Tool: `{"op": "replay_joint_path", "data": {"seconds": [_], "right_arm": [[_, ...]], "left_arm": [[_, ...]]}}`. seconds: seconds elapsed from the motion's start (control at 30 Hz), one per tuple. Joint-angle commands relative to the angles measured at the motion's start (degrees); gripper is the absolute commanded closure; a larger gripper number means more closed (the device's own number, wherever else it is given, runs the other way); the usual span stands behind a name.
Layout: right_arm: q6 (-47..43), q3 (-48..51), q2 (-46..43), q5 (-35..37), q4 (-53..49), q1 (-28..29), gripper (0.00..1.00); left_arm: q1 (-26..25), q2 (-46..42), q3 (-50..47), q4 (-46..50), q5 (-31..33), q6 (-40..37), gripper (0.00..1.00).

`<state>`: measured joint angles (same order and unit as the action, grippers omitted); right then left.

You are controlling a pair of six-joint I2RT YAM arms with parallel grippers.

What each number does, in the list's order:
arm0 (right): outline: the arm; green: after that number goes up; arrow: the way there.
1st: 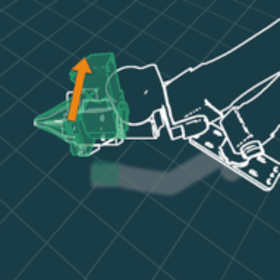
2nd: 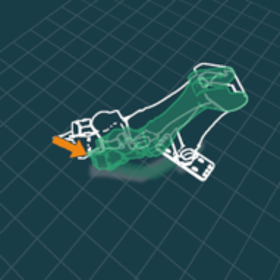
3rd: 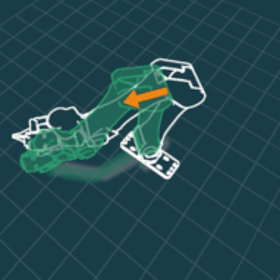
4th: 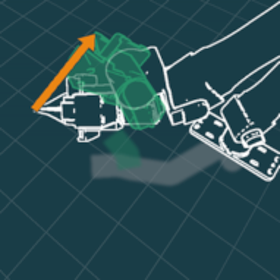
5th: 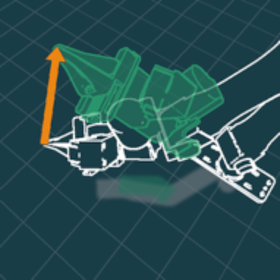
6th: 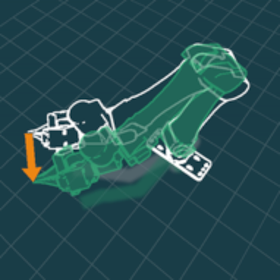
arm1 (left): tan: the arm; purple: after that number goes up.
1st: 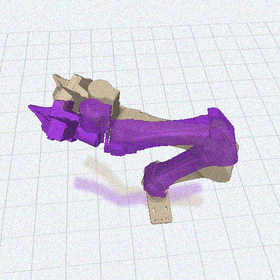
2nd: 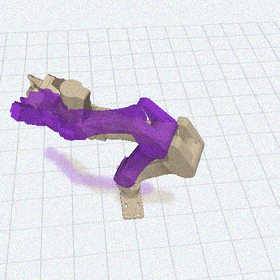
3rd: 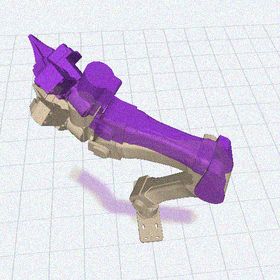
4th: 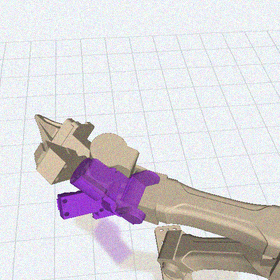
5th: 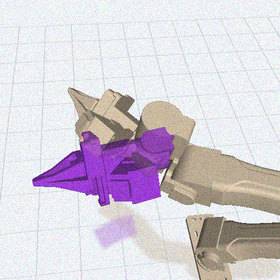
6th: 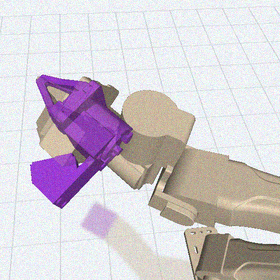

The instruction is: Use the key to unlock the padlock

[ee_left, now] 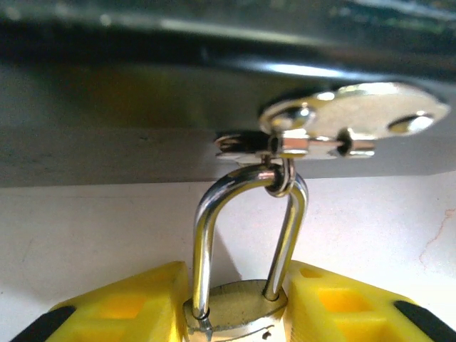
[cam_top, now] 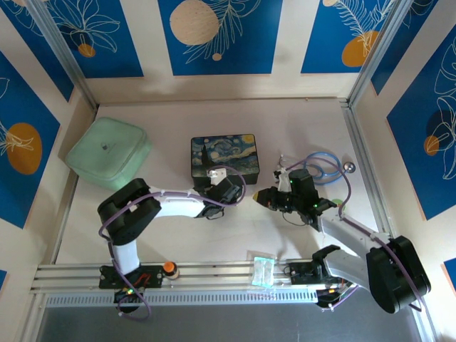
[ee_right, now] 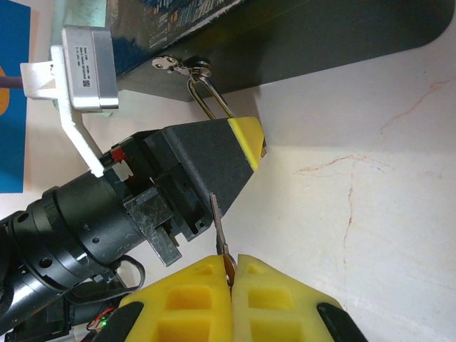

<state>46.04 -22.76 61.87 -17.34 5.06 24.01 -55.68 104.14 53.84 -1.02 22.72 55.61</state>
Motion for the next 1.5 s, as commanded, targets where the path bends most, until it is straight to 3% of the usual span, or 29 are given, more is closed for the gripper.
{"op": "replay_joint_path", "data": {"seconds": [0.0,0.17,0.3,0.7,0.83,1.07,1.47], "right_arm": [[1.15,0.70,2.07,-0.86,3.06,0.75,0.97],[3.11,1.33,6.08,-2.79,8.21,1.50,0.97],[6.56,3.42,11.03,-8.33,16.74,-1.76,0.97],[4.25,2.81,16.21,-8.38,17.10,-1.74,0.97],[5.35,3.31,20.47,-12.19,22.80,-3.87,0.97],[4.74,2.60,24.93,-14.36,26.17,-2.79,0.97],[4.46,5.74,25.47,-13.33,29.10,-2.15,0.97]], "left_arm": [[-0.50,0.16,-0.41,-0.08,0.07,0.81,0.63],[-0.34,-0.78,-0.96,-1.59,-2.67,1.95,0.75],[-0.22,-0.78,0.64,0.38,-4.26,3.37,0.76],[1.54,-3.08,-0.66,-4.26,-12.84,14.68,0.81],[1.63,-4.32,-0.56,-4.92,-13.37,16.44,0.84],[2.32,-3.61,-1.56,-8.23,-16.10,21.10,0.84],[2.68,-3.29,-2.69,-10.10,-15.13,24.25,0.85]]}}
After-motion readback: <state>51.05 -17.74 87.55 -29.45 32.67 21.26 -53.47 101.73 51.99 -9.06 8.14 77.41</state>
